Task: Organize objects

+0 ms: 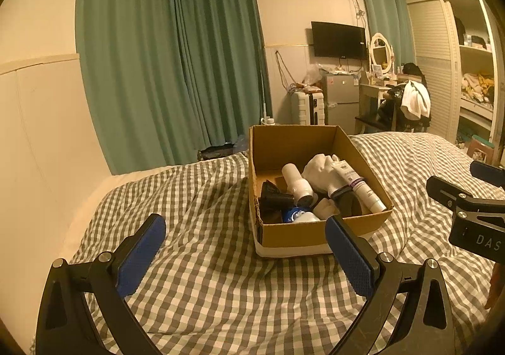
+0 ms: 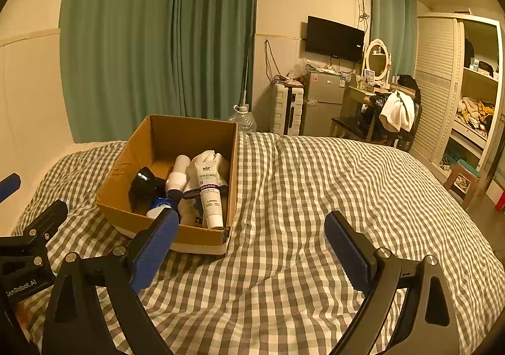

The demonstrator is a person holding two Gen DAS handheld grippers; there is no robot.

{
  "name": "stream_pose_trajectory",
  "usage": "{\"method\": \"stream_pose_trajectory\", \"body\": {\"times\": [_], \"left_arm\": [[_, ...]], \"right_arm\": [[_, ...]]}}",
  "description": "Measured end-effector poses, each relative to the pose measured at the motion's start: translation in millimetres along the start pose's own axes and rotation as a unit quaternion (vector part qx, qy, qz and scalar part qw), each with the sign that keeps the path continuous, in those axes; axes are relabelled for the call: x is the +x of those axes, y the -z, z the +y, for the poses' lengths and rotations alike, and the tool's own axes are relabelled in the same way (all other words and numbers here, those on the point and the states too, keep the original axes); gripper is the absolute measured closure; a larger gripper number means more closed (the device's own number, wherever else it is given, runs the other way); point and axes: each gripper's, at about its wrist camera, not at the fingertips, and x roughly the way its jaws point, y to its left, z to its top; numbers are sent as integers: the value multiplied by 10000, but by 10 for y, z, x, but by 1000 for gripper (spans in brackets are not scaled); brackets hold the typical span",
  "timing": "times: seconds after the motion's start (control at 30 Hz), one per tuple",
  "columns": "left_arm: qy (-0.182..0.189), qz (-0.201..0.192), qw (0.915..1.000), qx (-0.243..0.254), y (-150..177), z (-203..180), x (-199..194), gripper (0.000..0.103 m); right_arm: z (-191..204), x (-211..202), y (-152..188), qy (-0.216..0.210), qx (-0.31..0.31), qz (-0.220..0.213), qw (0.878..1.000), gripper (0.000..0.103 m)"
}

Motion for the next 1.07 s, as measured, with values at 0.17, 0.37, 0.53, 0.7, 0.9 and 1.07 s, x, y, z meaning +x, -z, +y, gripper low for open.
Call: {"method": "stream_pose_trajectory", "body": {"times": [0.17, 0.37, 0.53, 0.7, 0.9, 1.07], "left_arm": [[-8, 36, 10000, -8, 5, 6, 10, 0], [-26, 39, 10000, -12, 6, 12, 14, 0], [-47, 46, 10000, -6, 10, 6, 15, 0], [-64, 57, 10000, -13, 20, 3, 19, 0], [-75, 57, 10000, -12, 26, -2, 19, 0], [-62, 33, 10000, -15, 30, -2, 23, 0]], "right_arm": [[6, -2, 2, 1, -4, 0, 10000, 9], [5, -1, 4, 2, 0, -5, 10000, 9], [3, 0, 6, -1, -5, 3, 10000, 8], [3, 2, 10, 2, -17, 1, 10000, 8], [9, 5, 34, 0, -35, 13, 10000, 8], [14, 8, 31, -1, -35, 17, 10000, 8]]}}
